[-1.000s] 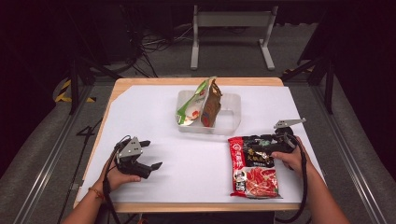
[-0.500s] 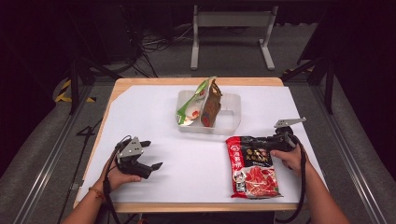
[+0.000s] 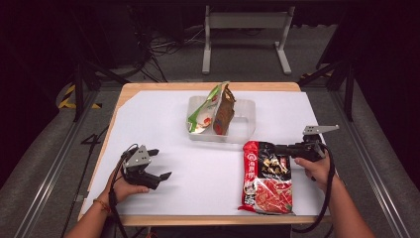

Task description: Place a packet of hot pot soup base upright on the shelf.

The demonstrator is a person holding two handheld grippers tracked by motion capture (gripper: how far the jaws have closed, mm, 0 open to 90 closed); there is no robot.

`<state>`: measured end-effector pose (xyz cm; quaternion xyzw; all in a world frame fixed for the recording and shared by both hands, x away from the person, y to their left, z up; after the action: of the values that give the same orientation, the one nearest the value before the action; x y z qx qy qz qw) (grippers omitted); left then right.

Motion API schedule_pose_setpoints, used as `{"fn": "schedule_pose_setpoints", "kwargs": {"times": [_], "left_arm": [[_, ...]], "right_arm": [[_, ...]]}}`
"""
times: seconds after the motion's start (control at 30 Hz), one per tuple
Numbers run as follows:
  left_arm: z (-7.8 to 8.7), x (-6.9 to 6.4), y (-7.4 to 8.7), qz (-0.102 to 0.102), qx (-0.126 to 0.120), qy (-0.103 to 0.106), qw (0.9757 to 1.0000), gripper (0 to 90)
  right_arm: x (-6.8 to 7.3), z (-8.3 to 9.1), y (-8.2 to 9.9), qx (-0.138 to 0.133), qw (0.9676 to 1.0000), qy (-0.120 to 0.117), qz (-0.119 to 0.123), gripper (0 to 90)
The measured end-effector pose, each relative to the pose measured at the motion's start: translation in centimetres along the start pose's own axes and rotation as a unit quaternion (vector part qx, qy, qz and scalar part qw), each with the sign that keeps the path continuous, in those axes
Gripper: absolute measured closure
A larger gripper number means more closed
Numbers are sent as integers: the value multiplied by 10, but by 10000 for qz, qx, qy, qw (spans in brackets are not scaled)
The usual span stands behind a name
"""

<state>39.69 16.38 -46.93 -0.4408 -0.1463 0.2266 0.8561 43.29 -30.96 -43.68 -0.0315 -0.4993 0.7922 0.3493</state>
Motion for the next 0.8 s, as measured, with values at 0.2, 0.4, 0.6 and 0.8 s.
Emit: {"fn": "schedule_pose_setpoints", "kwargs": {"times": [0.2, 0.4, 0.6, 0.8], "left_arm": [[2, 0, -1, 13, -35, -12, 10000, 93], [2, 0, -1, 25, -53, -16, 10000, 93], [3, 2, -1, 38, -61, -103, 9999, 93], [3, 1, -2, 58, -83, -68, 9999, 93]], "right_arm": [[21, 13, -16, -258, 9994, 29, 210, 872], [39, 25, -29, -502, 9979, 64, 400, 876], [58, 37, -43, -762, 9947, 244, 647, 879], [80, 47, -57, -887, 9905, 430, 962, 881]]}}
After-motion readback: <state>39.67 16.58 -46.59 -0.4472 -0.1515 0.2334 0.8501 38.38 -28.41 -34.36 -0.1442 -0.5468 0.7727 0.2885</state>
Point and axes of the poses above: each handheld gripper's, and its own axes: z roughly backward along the jaws, y roughly out of its underside, x roughly to its left, the point moved 5 cm from there along -z, roughly forward along the jaws, and after that the axes turned 1 degree about z, right-handed, at the moved point
